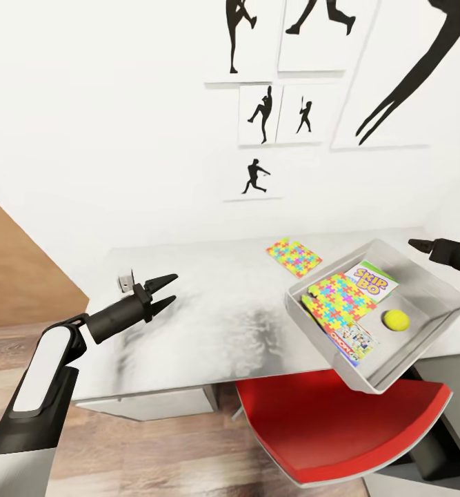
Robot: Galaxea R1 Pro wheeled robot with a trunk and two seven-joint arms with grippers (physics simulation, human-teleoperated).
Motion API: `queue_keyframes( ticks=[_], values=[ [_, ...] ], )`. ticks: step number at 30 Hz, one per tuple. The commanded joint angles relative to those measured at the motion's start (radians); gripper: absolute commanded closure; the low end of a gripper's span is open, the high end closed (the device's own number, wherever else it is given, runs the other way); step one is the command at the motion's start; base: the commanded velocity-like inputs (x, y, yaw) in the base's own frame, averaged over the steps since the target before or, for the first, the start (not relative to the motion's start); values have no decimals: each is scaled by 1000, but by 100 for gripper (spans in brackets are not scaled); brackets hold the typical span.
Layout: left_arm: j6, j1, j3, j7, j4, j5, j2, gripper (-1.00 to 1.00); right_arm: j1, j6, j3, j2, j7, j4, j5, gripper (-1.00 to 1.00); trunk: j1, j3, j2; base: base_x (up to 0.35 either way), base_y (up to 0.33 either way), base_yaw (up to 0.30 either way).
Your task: Put all the toys in the child's room - the three board games (two on the bed and one on the table), the two jigsaw puzzles on the table, and the tennis ball on the table - inside the toy box on the table in the child's room.
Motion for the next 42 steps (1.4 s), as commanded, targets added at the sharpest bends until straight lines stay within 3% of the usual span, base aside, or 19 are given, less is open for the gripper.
queue_keyframes(
  ticks=[1, 13, 32, 42],
  values=[
    [5, -1, 1, -1, 0, 0, 0, -100, 0, 4, 2, 6, -10, -1, -10, -100, 1, 0, -2, 0, 0, -79],
    [5, -1, 4, -2, 0, 7, 1, -100, 4, 6, 25, 56, -11, -1, -10, -100, 1, 18, -2, 0, 95, -80],
    [5, 0, 6, -3, -2, 10, 1, -100, 5, 11, 30, 64, -11, -1, -11, -100, 1, 48, -2, 0, 266, -86],
    [5, 4, 7, -3, -7, 9, 0, -100, 4, 17, 31, 64, -13, -1, -11, -100, 1, 63, -2, 0, 97, -92]
  ],
)
